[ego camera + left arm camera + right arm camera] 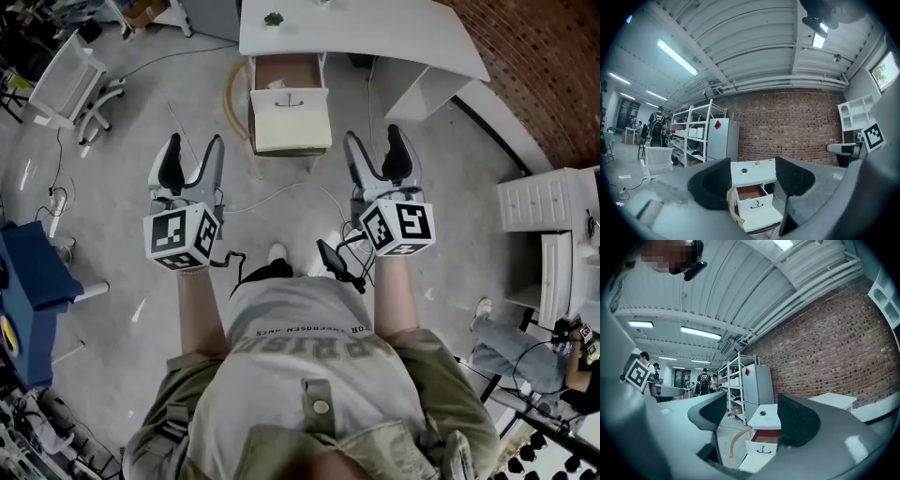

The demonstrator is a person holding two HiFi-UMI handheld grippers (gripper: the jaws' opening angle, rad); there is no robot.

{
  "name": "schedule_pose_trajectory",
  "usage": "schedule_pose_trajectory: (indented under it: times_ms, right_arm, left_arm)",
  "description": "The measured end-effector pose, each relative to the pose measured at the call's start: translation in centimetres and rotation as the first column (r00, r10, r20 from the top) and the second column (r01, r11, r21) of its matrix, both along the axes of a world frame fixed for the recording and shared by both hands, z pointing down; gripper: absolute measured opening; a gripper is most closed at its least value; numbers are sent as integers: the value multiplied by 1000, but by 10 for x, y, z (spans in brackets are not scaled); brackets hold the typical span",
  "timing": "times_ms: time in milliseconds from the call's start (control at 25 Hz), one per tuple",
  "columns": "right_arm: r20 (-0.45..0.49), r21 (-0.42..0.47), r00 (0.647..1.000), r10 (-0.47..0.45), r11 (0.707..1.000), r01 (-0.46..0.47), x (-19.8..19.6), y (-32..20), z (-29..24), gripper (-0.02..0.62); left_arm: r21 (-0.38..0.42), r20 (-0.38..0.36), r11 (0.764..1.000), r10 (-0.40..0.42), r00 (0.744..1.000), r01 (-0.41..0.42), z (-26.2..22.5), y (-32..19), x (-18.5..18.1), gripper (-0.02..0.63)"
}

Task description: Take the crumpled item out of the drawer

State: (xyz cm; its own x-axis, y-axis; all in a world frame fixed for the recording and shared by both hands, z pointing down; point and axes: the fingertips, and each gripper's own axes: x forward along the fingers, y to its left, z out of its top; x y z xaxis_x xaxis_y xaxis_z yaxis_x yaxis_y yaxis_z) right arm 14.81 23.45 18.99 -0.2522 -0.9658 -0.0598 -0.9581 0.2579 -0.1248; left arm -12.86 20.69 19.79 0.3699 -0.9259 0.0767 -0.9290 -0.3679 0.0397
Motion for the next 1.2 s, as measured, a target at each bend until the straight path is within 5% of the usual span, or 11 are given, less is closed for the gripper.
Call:
schedule_pose_trajectory:
  times_ms: [440, 720, 1200]
  right_arm:
    - [26, -30, 998, 60, 998, -59, -9, -60, 14, 331]
    - [18, -86, 997, 81, 993, -79, 8, -92, 35, 331]
    - [31, -93, 999, 10, 996, -7, 53, -198, 37, 331]
  left_arm:
    - [-49, -6, 998, 30, 1000, -30, 25, -64, -22, 302]
    - [-138, -2, 989, 51, 999, -50, 61, -93, -2, 302]
    - [-117, -2, 993, 2, 1000, -2, 52, -184, 42, 302]
